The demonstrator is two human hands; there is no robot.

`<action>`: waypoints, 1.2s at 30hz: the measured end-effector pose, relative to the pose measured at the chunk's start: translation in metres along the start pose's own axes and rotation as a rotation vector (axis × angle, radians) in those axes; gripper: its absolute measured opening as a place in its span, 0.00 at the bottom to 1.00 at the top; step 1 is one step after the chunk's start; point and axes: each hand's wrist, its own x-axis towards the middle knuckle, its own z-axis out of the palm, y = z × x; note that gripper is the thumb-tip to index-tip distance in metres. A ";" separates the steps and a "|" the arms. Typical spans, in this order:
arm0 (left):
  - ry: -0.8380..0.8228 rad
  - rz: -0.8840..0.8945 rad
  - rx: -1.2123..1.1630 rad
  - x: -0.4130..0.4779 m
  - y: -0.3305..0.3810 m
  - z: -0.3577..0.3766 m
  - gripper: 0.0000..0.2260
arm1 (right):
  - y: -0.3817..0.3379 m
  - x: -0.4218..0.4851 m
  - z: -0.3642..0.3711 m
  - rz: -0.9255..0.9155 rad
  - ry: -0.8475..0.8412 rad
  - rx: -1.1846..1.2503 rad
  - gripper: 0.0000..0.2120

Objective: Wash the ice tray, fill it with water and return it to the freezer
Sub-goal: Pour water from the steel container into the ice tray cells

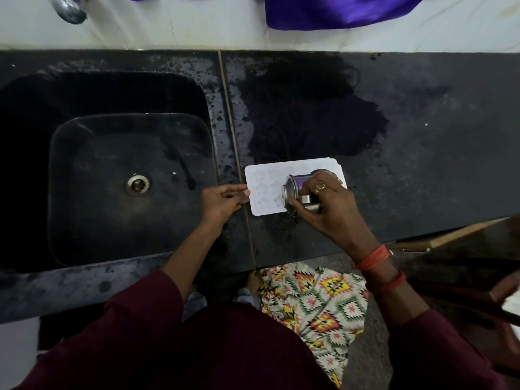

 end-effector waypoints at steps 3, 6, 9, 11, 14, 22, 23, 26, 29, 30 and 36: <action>0.006 0.000 0.002 0.001 0.000 0.000 0.09 | -0.001 0.000 0.002 -0.030 -0.008 -0.004 0.11; -0.006 0.002 0.001 0.001 -0.002 -0.001 0.09 | -0.002 0.000 0.003 -0.036 -0.004 -0.014 0.11; -0.009 0.008 0.002 0.001 -0.002 -0.001 0.09 | -0.002 0.001 0.002 -0.045 -0.010 -0.014 0.11; -0.006 0.006 0.000 0.001 -0.002 -0.001 0.09 | -0.001 0.001 0.002 -0.049 -0.018 -0.016 0.12; -0.009 0.007 0.000 0.001 -0.002 -0.001 0.08 | -0.001 0.000 0.001 -0.041 -0.029 -0.023 0.13; 0.001 0.008 0.003 0.000 -0.001 -0.001 0.08 | -0.003 0.000 0.001 -0.036 -0.045 -0.038 0.12; 0.002 0.007 0.004 0.000 -0.001 -0.001 0.08 | -0.003 0.000 0.001 -0.040 -0.045 -0.041 0.11; -0.001 0.005 0.005 0.000 -0.001 0.000 0.08 | -0.003 -0.001 0.002 -0.044 -0.050 -0.044 0.12; 0.001 0.000 0.009 0.001 -0.001 0.000 0.08 | -0.003 0.000 0.002 -0.040 -0.051 -0.030 0.12; 0.001 -0.002 0.009 0.001 -0.001 0.000 0.08 | -0.002 0.000 0.002 -0.040 -0.050 -0.032 0.11; 0.002 0.001 0.006 0.000 -0.001 -0.001 0.07 | -0.001 -0.001 0.001 -0.036 -0.036 -0.038 0.10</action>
